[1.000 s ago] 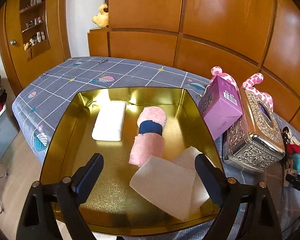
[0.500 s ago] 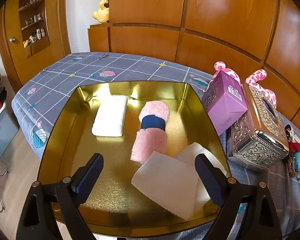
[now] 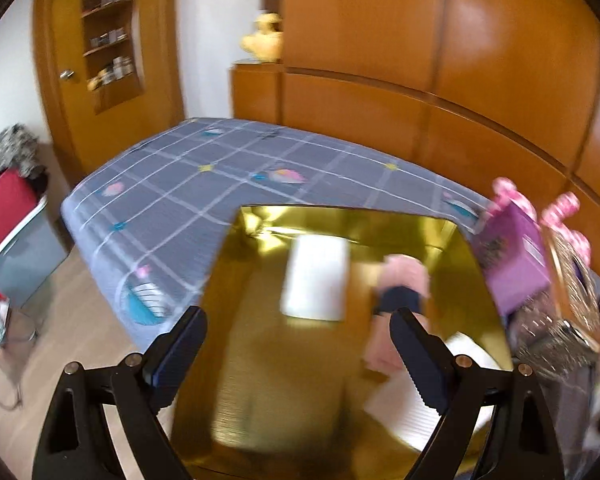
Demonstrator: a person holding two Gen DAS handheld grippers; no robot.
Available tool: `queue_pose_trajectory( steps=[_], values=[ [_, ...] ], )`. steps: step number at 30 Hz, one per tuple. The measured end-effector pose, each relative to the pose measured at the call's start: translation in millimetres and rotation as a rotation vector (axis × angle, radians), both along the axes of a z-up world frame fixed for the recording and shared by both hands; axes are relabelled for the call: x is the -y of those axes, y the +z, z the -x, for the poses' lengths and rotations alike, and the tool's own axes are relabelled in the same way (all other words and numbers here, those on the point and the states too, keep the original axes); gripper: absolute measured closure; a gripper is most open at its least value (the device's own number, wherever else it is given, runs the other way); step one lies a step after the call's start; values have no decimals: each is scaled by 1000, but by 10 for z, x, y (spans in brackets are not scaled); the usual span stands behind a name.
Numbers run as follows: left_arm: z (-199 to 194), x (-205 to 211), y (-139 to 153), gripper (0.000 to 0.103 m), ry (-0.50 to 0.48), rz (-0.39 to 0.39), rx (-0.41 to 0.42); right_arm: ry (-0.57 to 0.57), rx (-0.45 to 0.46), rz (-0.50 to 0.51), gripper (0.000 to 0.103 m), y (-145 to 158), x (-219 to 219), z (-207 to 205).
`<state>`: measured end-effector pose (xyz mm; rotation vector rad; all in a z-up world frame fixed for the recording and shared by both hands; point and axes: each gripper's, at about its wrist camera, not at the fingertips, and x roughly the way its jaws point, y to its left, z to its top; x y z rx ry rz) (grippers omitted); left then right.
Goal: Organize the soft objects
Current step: 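Carry the Tempo tissue pack into the gold tray with the right gripper and release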
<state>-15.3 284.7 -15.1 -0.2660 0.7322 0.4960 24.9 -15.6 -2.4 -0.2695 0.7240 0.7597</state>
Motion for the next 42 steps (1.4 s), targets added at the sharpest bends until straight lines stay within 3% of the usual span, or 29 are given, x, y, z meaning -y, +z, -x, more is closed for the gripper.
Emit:
queue_pose_trajectory(
  steps=[5, 13, 16, 26, 42],
  values=[
    [87, -282, -29, 10, 70, 78, 31, 98, -45, 27, 29, -127, -695, -93],
    [70, -373, -78, 10, 79, 119, 28, 55, -72, 82, 28, -411, -1473, -596],
    [70, -349, -75, 10, 75, 108, 31, 26, -98, 106, 23, -580, -1594, -753],
    [26, -112, -31, 10, 9, 38, 31, 14, -87, 86, 18, -582, -1435, -641],
    [16, 271, 65, 10, -88, -38, 52, -38, 48, 64, 18, -358, -998, -229]
  ],
)
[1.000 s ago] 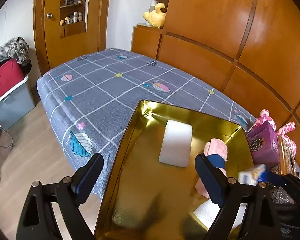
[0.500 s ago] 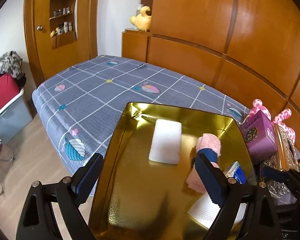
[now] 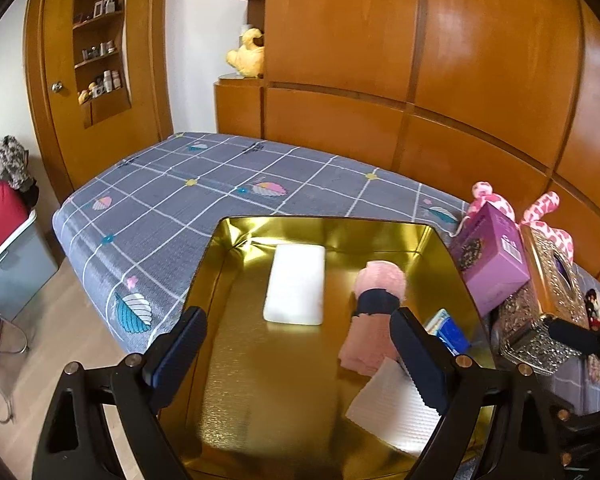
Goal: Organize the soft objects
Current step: 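Carry the Tempo tissue pack into the gold tray with the right gripper and release, then move both grippers back toward the remaining items on the bed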
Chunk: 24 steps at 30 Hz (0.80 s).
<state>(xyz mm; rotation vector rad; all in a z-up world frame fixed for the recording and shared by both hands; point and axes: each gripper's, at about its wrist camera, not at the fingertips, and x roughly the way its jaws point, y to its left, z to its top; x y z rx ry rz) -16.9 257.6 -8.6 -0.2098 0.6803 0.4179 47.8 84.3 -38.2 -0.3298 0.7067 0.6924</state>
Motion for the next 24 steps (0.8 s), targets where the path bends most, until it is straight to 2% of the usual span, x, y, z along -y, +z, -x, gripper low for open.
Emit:
queue_pose_trajectory(
  steps=[7, 15, 19, 24],
  values=[
    [21, 167, 48, 10, -61, -13, 23, -57, 42, -42, 18, 135, 247, 61],
    [54, 494, 119, 10, -179, -43, 59, -201, 78, -130, 18, 354, 887, 21],
    [94, 744, 194, 10, -289, -53, 99, -321, 108, -147, 18, 427, 1394, -41],
    [112, 1172, 239, 10, -438, -73, 120, -556, 112, -189, 18, 480, 2335, -181]
  ],
)
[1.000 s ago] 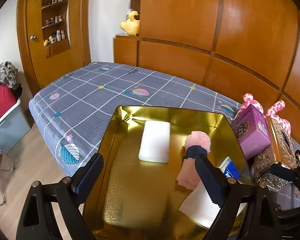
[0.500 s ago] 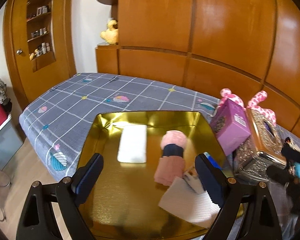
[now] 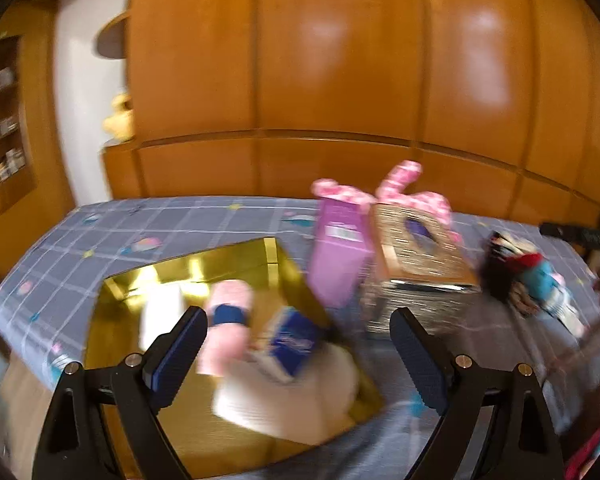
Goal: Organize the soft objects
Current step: 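Move both grippers back toward the remaining items on the bed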
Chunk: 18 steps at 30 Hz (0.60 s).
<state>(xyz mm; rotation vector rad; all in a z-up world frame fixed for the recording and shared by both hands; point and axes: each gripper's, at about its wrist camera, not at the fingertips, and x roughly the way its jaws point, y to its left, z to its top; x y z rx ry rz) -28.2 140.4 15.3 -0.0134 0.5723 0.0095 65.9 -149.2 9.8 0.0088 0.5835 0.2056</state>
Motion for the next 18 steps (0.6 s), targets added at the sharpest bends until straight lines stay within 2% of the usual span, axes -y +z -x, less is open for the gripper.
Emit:
queue_pose_trajectory(
  steps=[3, 8, 10, 11, 14, 16, 18],
  values=[
    [-39, 267, 6, 10, -96, -1, -15, -181, -7, -41, 18, 2, 663, -89],
    [-193, 825, -19, 11, -245, -2, -65, -415, -25, -132, 18, -76, 1569, -197],
    [-275, 1059, -62, 13, -304, -18, -91, -480, -33, -143, 18, -144, 1816, -230],
    [-330, 1188, -92, 17, -325, -30, -111, -509, -38, -149, 18, -189, 1929, -241],
    [-500, 1522, -184, 22, -398, -19, -172, -574, -65, -173, 18, -361, 2201, -247],
    [-594, 1720, -241, 29, -428, -15, -199, -596, -106, -251, 18, -452, 2345, -252],
    [-726, 1933, -323, 36, -452, -8, -235, -594, -88, -313, 18, -455, 2424, -199]
  ],
)
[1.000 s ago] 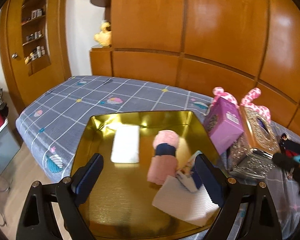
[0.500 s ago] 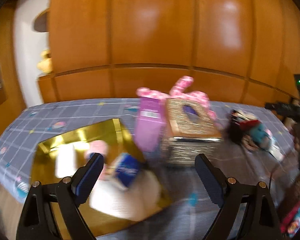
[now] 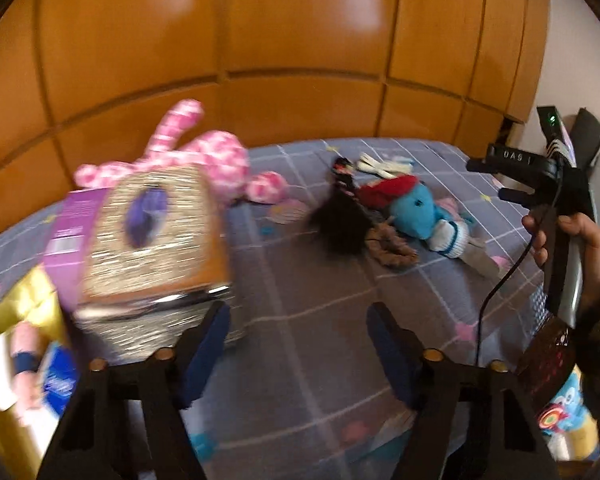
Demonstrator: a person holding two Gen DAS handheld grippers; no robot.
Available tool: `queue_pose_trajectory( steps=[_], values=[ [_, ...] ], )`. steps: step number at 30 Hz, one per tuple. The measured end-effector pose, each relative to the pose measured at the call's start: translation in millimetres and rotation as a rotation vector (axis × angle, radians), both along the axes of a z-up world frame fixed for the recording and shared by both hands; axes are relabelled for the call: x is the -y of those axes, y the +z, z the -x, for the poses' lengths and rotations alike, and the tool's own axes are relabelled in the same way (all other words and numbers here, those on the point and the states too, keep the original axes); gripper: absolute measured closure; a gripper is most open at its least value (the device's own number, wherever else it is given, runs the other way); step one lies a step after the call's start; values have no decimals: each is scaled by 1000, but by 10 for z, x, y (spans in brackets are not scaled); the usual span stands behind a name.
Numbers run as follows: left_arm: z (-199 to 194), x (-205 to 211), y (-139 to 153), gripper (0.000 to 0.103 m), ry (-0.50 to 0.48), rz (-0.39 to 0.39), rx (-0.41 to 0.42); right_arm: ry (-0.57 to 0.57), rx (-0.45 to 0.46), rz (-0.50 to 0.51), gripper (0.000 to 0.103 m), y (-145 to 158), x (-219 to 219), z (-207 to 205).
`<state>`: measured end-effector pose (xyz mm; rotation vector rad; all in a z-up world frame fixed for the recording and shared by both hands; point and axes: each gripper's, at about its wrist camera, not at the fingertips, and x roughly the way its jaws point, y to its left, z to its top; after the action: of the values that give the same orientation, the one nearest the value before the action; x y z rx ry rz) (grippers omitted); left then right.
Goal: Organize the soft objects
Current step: 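Move both grippers back toward the remaining items on the bed, then grasp the brown scrunchie on the bed with the left gripper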
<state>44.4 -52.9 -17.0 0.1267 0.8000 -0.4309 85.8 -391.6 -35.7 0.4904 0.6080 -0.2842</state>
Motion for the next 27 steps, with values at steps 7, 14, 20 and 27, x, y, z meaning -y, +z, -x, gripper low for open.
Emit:
queue_pose_trajectory(
  steps=[7, 14, 20, 27],
  values=[
    [-344, 708, -277, 38, -64, -8, -74, 35, 2, -57, 18, -42, -13, -23],
    [-543, 1287, -474, 38, -146, -53, -73, 48, 16, -129, 18, -80, 63, -29],
    [-761, 1644, -693, 47, -187, -144, -43, 60, 14, -170, 18, -115, 90, -45],
    [-848, 1586, -861, 94, -186, -99, -110, 57, 24, -195, 18, -123, 117, -36]
  ],
)
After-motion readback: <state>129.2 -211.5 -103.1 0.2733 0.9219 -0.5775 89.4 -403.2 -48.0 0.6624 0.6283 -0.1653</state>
